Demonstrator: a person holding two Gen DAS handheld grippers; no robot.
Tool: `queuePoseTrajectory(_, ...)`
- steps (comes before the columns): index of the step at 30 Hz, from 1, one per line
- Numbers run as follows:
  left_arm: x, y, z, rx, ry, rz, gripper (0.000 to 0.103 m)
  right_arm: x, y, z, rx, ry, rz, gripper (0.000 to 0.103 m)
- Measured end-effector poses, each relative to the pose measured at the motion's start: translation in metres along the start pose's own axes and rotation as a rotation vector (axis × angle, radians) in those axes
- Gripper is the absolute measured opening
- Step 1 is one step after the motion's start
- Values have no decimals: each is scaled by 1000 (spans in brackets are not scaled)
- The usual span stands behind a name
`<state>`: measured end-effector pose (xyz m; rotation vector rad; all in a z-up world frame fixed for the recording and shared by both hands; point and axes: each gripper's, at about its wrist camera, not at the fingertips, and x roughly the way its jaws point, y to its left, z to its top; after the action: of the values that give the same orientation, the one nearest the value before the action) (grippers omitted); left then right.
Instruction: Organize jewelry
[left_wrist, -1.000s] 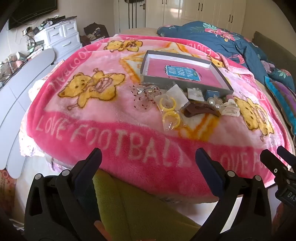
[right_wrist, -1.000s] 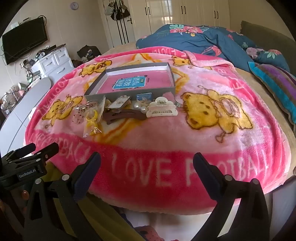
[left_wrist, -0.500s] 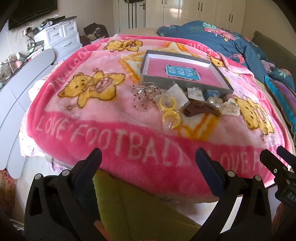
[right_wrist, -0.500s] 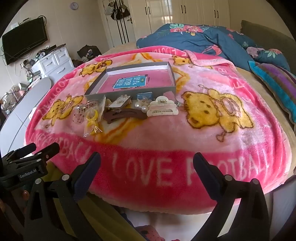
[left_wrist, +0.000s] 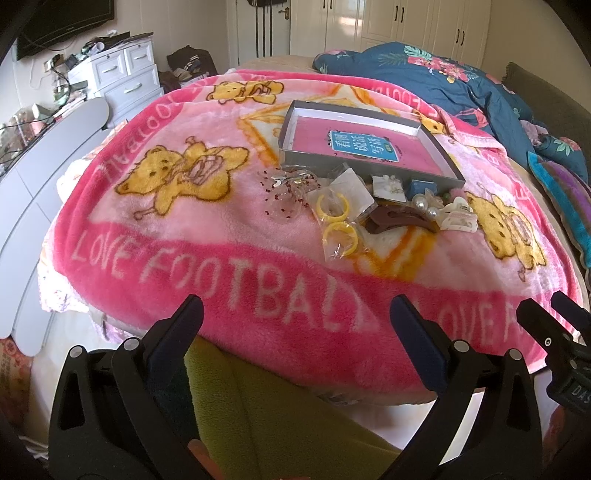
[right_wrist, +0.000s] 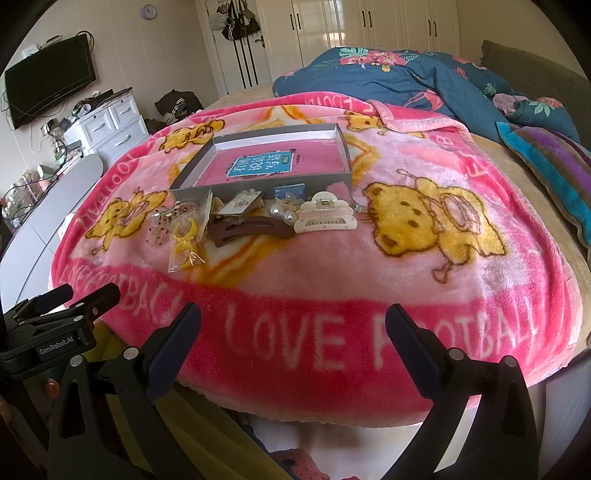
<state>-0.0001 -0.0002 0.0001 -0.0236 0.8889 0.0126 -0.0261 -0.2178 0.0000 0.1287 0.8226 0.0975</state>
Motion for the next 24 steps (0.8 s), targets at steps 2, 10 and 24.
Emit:
queuePoseTrajectory(2,0,0,0,-1,0,0,95,0,0,0,0,0,0,99)
queuePoseTrajectory(10,0,0,0,-1,1,-1,95,0,0,1,1,1,1,99)
queuePoseTrajectory(24,0,0,0,-2,0,0,95,2,3,2,-2,2,-1,99)
